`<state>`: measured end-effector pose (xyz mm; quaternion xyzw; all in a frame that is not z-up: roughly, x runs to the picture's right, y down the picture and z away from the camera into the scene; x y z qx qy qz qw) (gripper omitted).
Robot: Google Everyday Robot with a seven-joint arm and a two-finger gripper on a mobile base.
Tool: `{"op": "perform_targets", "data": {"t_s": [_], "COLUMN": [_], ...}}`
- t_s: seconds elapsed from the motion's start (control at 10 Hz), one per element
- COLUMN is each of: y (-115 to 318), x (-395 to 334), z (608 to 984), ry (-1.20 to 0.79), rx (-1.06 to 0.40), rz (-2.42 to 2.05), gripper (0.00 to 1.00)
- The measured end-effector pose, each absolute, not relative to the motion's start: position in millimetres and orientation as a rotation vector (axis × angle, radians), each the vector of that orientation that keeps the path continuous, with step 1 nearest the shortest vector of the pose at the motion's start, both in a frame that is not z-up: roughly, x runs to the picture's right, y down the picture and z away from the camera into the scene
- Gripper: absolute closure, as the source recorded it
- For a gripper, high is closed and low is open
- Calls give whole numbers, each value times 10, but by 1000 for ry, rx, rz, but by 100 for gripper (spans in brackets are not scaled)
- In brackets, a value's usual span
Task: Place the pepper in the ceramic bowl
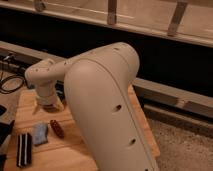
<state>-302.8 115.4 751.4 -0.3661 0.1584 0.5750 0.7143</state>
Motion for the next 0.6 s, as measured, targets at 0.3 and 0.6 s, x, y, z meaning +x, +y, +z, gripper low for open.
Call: {"op": "perform_targets", "data": {"t_s": [0.3,0.6], "y": [1216,1317], "x": [-3080,-2919], "z": [7516,7553], "ry": [358,368], "rx": [-824,-873], "rz": [1267,1280], "gripper": [19,19]}}
